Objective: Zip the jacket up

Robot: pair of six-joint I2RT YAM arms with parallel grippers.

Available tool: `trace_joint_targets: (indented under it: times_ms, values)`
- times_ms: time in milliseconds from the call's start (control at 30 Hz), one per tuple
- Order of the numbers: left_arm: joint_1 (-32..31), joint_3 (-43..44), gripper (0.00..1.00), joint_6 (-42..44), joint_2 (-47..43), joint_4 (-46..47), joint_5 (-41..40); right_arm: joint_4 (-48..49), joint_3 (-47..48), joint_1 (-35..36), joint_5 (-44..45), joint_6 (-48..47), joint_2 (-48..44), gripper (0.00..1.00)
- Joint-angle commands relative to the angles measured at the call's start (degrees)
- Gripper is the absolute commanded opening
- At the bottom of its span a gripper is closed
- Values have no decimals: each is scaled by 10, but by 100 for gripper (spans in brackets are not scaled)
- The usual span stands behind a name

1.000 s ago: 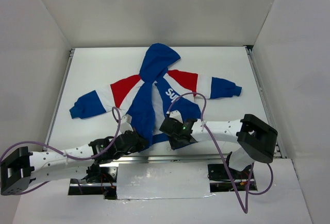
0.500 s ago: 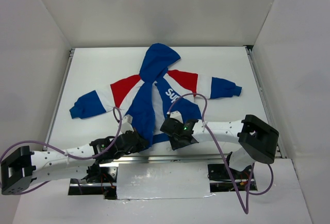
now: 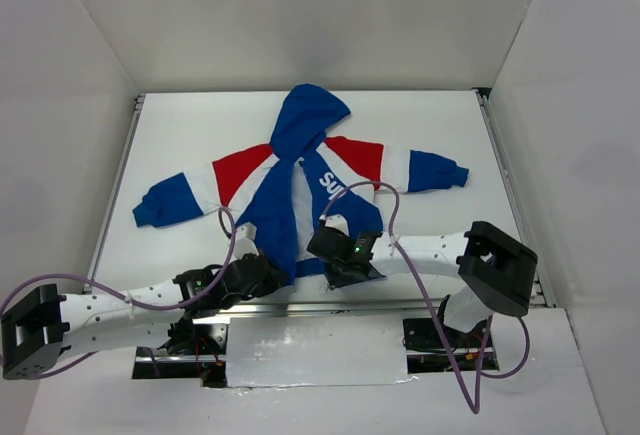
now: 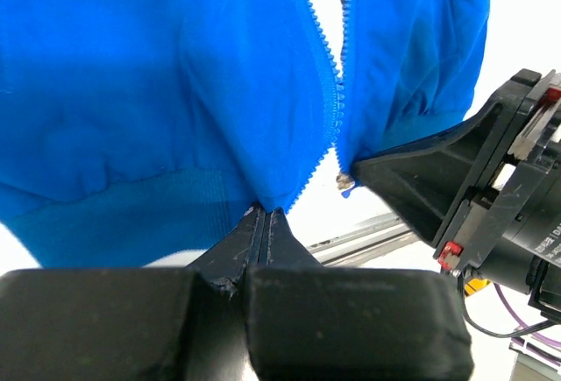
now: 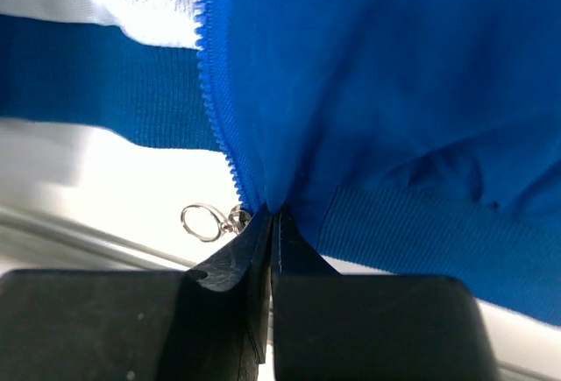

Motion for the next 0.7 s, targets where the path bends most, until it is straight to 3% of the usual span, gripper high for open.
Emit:
trace_joint_targets:
  times_ms: [0, 233, 367, 400, 500, 600, 667]
  values:
    - [5, -1, 0, 23, 5, 35, 1, 50, -36, 10, -61, 25, -14, 0]
    - [11, -2, 0, 51, 5, 123, -2, 338, -137, -14, -82, 79, -164, 0]
    - [20, 54, 0, 17, 7, 59, -43, 292, -22, -45, -22, -25, -164, 0]
    - [20, 69, 0, 11, 7, 30, -56, 300, -4, -46, -18, -93, -179, 0]
    - [20, 108, 0, 12, -5, -36, -90, 398, -22, -45, -86, -171, -222, 0]
    - [21, 117, 0, -10, -29, -93, -121, 367, -36, -44, -68, -145, -173, 0]
    - [20, 111, 0, -13, -46, -111, -133, 386, -72, -44, -10, -121, -149, 0]
